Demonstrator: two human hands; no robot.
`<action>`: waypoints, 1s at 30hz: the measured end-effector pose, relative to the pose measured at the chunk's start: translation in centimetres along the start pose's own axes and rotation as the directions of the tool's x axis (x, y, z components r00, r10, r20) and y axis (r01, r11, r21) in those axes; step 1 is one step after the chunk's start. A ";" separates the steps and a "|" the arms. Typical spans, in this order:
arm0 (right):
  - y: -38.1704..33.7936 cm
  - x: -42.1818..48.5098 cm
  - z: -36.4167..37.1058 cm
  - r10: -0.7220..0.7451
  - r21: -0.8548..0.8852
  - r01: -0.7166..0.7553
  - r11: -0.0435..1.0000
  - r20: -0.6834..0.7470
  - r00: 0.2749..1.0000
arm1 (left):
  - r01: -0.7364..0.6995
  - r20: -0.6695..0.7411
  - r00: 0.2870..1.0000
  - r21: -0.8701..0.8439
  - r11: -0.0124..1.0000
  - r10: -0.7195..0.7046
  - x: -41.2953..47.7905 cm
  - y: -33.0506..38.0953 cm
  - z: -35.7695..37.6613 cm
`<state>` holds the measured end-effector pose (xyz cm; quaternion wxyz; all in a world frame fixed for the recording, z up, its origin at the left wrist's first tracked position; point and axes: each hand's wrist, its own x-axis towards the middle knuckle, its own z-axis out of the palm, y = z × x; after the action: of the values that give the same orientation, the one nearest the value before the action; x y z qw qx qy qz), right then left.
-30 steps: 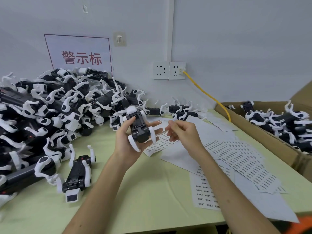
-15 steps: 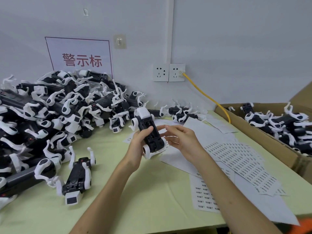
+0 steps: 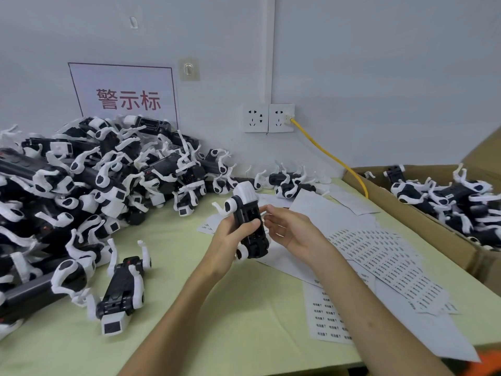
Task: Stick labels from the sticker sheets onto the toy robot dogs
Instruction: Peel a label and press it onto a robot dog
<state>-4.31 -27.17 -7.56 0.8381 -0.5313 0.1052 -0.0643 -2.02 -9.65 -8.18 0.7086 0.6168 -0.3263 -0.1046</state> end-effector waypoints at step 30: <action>0.0 -1.1 1.4 -0.062 0.026 0.057 0.998 0.290 0.955 | 0.035 -0.214 0.925 -0.775 0.631 -0.314 1.6 0.3 -1.4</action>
<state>-5.07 -25.67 -6.84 0.8468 -0.5306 -0.0357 -0.0116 -0.11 -9.33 -7.37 0.9310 0.3007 -0.0670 -0.1959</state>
